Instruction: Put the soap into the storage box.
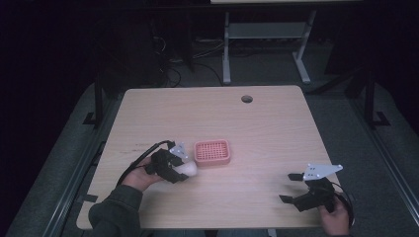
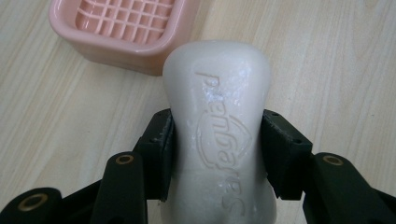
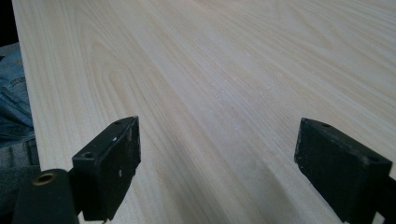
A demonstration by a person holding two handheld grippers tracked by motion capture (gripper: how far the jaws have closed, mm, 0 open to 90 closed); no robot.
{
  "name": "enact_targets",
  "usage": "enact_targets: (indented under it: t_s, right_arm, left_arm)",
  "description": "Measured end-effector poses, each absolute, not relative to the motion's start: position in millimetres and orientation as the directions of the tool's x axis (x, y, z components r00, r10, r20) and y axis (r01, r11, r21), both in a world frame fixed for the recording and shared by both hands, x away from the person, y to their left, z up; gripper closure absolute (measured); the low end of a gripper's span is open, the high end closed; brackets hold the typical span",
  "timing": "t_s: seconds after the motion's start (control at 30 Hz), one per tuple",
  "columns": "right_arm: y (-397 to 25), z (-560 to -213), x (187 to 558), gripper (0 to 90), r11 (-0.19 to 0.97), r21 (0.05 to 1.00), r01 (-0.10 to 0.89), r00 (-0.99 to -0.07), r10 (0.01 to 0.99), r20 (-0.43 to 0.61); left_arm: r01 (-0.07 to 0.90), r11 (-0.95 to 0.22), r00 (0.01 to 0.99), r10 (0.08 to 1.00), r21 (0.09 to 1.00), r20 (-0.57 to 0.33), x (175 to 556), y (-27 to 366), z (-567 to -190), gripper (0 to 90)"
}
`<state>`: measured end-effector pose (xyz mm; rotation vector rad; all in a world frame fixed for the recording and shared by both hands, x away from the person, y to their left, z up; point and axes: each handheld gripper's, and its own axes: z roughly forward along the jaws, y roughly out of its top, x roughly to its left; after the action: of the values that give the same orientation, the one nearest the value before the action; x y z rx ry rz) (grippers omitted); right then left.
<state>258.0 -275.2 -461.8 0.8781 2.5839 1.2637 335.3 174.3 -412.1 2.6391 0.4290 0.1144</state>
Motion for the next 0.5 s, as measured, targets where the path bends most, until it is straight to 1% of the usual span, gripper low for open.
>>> enact_targets:
  t_s: [0.3, 0.5]
  right_arm:
    - [-274.9, -461.8, 258.2, 14.2, 0.48, 0.757, 0.443, -0.822, 0.554, 0.131]
    - [-275.2, -461.8, 258.2, 14.2, 0.478, 0.759, 0.442, -0.822, 0.554, 0.13]
  left_arm:
    - [0.284, -0.842, 0.948, 0.318, 0.459, -0.004, 340.2, 172.5, -413.7, 49.3]
    - [0.275, -0.846, 0.95, 0.311, 0.457, 0.004, 343.0, 167.5, -409.3, 49.3]
